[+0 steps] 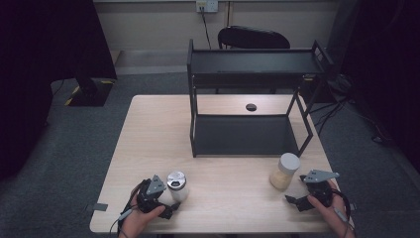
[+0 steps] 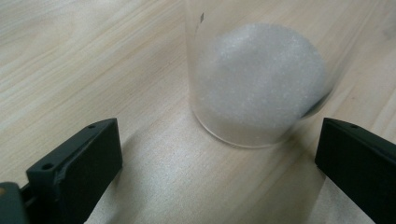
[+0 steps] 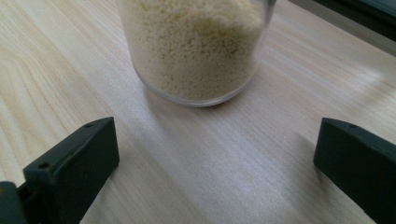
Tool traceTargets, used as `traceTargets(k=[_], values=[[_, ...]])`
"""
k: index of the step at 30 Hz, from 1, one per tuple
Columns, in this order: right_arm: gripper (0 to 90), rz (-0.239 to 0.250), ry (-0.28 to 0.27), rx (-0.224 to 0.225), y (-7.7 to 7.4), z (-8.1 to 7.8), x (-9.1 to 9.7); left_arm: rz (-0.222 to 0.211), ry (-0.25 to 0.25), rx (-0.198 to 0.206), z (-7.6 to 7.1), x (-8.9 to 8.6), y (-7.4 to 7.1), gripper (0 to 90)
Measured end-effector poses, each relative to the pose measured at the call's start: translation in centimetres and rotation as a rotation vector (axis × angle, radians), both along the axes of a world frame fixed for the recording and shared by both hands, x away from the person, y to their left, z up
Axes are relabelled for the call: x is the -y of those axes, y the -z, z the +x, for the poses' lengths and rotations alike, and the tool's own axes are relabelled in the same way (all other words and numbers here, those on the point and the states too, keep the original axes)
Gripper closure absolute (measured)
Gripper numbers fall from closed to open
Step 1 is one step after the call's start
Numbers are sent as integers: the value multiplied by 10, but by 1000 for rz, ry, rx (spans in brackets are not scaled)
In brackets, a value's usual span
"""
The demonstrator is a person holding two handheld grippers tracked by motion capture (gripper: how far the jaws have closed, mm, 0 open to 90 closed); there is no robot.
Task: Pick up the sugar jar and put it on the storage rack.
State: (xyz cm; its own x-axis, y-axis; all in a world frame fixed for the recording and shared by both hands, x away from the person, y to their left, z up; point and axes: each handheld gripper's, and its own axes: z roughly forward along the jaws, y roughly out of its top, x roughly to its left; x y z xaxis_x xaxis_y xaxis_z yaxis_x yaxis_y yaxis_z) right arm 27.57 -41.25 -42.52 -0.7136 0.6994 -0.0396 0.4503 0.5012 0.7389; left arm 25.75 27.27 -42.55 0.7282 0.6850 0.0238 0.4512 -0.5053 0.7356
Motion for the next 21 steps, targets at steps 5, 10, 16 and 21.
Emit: traceTargets(k=[5,10,16,21], values=[[0,0,0,0,0,0,0,-45,-24,-14,-2,-5,2,17],[0,0,0,0,0,0,0,-69,-17,-30,0,-7,1,15],[0,0,0,0,0,0,0,-96,-6,-22,2,-9,-5,16],[0,0,0,0,0,0,0,-119,-1,-19,5,-10,-7,15]])
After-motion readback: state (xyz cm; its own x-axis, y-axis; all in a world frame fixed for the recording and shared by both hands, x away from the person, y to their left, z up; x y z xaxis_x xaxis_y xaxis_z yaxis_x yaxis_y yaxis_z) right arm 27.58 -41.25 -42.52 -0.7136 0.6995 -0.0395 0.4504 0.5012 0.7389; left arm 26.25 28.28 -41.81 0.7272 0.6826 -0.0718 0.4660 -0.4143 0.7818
